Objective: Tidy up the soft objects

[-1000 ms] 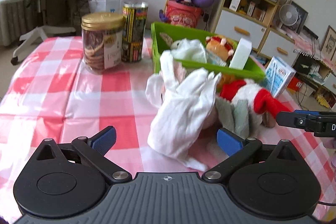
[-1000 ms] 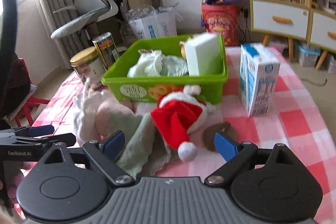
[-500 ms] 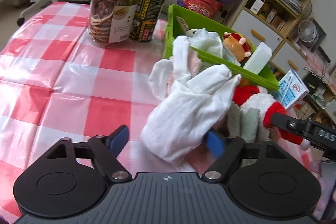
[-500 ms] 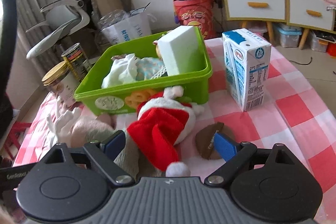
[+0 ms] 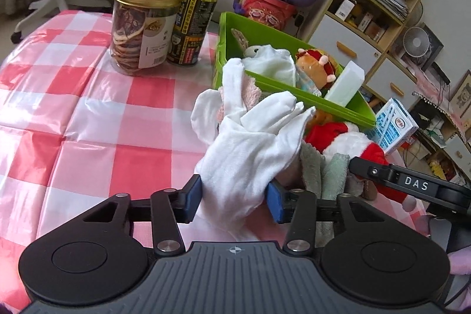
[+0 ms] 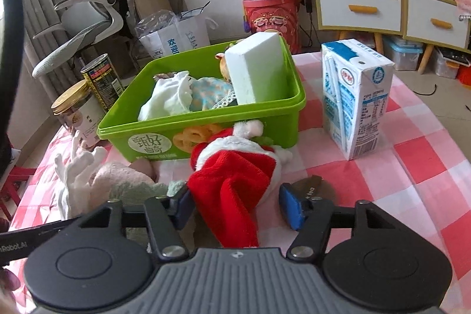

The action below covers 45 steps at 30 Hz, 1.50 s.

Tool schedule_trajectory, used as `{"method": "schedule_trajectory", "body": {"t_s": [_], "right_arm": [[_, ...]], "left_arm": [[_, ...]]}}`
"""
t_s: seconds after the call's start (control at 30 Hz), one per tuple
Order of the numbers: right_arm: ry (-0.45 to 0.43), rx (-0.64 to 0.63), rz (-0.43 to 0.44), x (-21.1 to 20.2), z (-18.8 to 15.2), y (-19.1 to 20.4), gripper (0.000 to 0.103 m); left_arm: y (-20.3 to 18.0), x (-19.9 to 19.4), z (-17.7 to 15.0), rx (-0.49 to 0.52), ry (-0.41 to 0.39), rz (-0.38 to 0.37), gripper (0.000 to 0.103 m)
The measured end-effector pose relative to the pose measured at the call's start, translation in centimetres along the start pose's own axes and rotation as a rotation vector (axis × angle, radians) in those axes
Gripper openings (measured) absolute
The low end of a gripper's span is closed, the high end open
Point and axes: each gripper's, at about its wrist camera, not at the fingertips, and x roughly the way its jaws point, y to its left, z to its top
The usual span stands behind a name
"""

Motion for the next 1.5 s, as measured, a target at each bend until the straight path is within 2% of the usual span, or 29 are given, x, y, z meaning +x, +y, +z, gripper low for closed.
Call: {"method": "schedule_trajectory", "body": {"t_s": [0.07, 0.23, 0.33, 0.57, 1.03, 1.17, 1.23, 1.3, 1.33, 1.37, 1.43, 1.5], "right_arm": [[-0.001, -0.008, 0.007, 0.0, 0.0, 0.2, 0.025], [0.006, -0.006, 0.020, -0.1, 0.1, 0.3, 0.017], [0.013, 0.021, 0.027, -0.2, 0.4, -0.1, 0.017], [0.015, 0.057, 0.061, -0.8, 0.9, -0.6, 0.011], [-0.011, 0.113, 0.163, -3.3, 2.2, -1.1, 0.006], [-0.002, 0.135, 0.167, -3.7, 2.6, -1.1, 0.006], [0.011, 0.158, 0.178, -3.7, 2.5, -1.4, 0.010], [0.030, 0.180, 0.167, -3.4, 2.5, -1.7, 0.021], [0.043, 0.189, 0.159, -3.3, 2.4, -1.8, 0.040], [0.050, 0.205, 0.143, -3.1, 2.4, -1.9, 0.054], [0.037, 0.215, 0.136, -2.9, 2.3, -1.9, 0.058], [0.029, 0.212, 0.108, -2.4, 2.5, -1.7, 0.058]], "left_arm": [[0.3, 0.0, 0.1, -0.021, 0.004, -0.007, 0.035], [0.6, -0.3, 0.4, -0.054, 0.006, -0.006, 0.026], [0.6, -0.6, 0.7, -0.058, 0.021, -0.003, 0.022], [0.4, -1.4, 1.2, -0.046, 0.026, 0.011, 0.021], [1.3, -3.5, 2.5, -0.124, 0.020, -0.001, 0.020], [1.3, -3.9, 2.6, -0.128, 0.022, -0.004, 0.020], [1.1, -3.7, 2.5, -0.126, 0.035, 0.000, 0.020], [1.0, -3.4, 2.5, -0.126, 0.051, 0.003, 0.020], [1.0, -3.3, 2.4, -0.128, 0.058, 0.002, 0.020], [1.0, -3.2, 2.4, -0.131, 0.063, 0.000, 0.020], [0.9, -3.1, 2.3, -0.135, 0.065, -0.004, 0.020], [0.8, -3.1, 2.3, -0.131, 0.066, -0.003, 0.020]]}}
